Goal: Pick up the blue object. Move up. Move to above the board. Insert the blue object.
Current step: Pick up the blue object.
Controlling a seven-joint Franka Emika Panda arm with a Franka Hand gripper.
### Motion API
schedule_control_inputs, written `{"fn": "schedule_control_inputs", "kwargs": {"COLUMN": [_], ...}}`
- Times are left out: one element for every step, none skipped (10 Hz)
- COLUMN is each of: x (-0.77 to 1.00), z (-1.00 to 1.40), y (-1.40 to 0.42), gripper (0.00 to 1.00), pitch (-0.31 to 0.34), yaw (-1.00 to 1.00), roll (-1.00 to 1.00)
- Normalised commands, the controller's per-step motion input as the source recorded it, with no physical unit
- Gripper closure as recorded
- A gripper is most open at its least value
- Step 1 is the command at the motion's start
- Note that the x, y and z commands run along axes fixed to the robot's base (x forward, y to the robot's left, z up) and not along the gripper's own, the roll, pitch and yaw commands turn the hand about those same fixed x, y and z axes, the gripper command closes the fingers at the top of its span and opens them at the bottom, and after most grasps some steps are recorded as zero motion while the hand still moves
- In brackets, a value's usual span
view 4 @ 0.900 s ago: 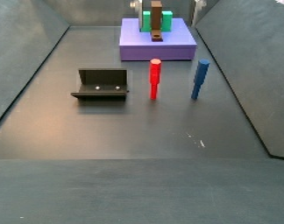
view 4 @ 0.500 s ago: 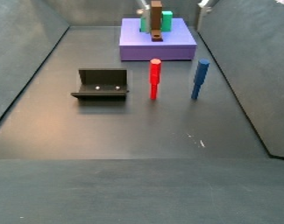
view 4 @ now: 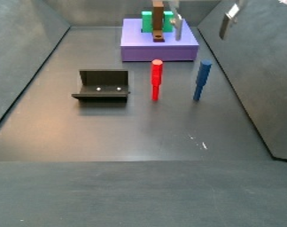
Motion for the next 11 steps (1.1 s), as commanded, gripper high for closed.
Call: {"fn": "schedule_control_inputs", "kwargs": {"x": [-0.11,-0.01,-0.03,-0.04,-0.05,-0.11,-0.15,-0.12,-0.04,-0.01,0.0], "z": [-0.35,-0.32,-0.29,-0.34,-0.34,-0.33,-0.31,-0.28,-0.27,-0.29,-0.29], "y": [0.0,0.01,0.0,0.0,0.01,0.02,0.04,0.03,0.02,0.09,0.1], "gripper": [0.0,0.0,0.0,0.0,0.0,0.0,0.0,0.0,0.0,0.0,0.0], "pitch": [0.0,0.0,0.0,0.0,0.0,0.0,0.0,0.0,0.0,0.0,0.0], "yaw": [0.0,0.0,0.0,0.0,0.0,0.0,0.0,0.0,0.0,0.0,0.01], "roll": [0.0,0.0,0.0,0.0,0.0,0.0,0.01,0.0,0.0,0.0,0.0]}}
